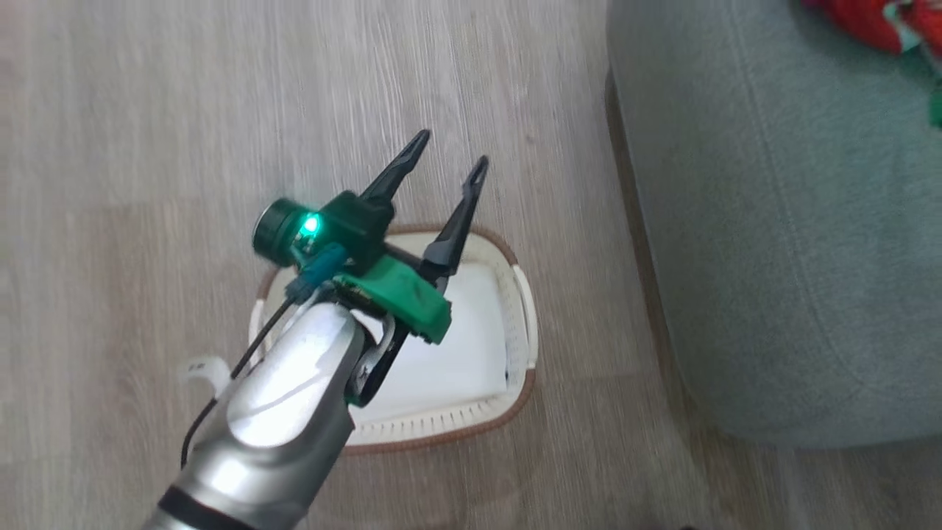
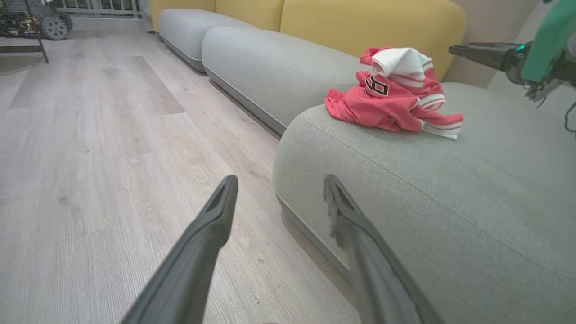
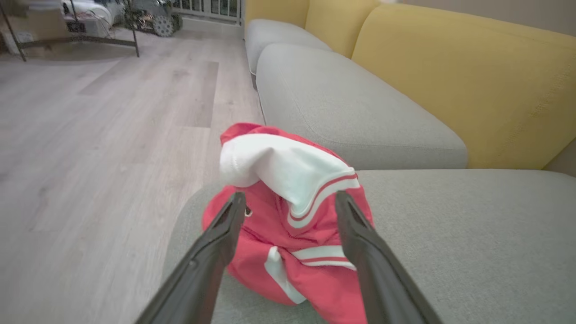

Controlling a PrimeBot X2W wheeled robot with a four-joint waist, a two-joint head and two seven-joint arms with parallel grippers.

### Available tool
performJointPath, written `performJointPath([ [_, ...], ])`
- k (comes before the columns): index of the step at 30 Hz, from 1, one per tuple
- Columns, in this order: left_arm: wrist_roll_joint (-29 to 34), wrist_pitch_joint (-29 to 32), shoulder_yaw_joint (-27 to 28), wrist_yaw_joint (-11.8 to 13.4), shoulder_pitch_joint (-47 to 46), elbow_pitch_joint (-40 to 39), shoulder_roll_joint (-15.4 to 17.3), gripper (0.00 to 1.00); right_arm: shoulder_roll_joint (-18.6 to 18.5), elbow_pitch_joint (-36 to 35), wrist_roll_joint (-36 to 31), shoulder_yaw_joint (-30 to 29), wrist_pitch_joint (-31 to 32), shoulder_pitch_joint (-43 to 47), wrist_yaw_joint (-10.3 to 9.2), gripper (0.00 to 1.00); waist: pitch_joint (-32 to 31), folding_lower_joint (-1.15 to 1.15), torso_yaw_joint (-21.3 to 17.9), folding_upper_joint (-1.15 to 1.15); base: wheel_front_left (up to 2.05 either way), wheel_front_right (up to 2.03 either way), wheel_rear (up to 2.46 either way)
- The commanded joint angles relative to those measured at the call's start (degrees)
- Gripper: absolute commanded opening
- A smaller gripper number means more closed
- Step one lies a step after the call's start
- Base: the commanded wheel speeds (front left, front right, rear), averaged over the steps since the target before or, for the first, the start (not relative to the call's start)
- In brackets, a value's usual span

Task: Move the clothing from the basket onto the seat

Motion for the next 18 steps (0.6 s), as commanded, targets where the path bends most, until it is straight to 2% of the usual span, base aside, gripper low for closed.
performJointPath([
  [1,-0.5,-0.5,2.4,0.7,0.4,-1.9,0.3,1.00,0.1,-3.0,1.0,1.2,-0.8,1.8,-0.02,1.00,-3.3,0.00,1.0,0.00,0.00,0.00,0.00],
  [9,-1.1,-0.5,6.0,2.9,6.0,-2.9,-0.4,1.00,3.0,-9.9,3.9,3.4,-0.8,10.7,-0.02,1.00,-10.1,0.00,4.1,0.00,0.00,0.00,0.00],
  [14,-1.5,-0.5,8.1,4.4,8.9,-2.3,-0.4,1.00,4.9,-14.1,3.1,3.5,-0.8,15.0,-0.02,1.00,-12.8,0.00,5.7,0.00,0.00,0.00,0.00],
  [18,-1.6,-0.5,10.4,5.6,12.0,-2.4,0.3,1.00,7.8,-18.4,2.5,3.1,-0.8,20.0,-0.02,1.00,-15.2,0.00,7.2,0.00,0.00,0.00,0.00],
])
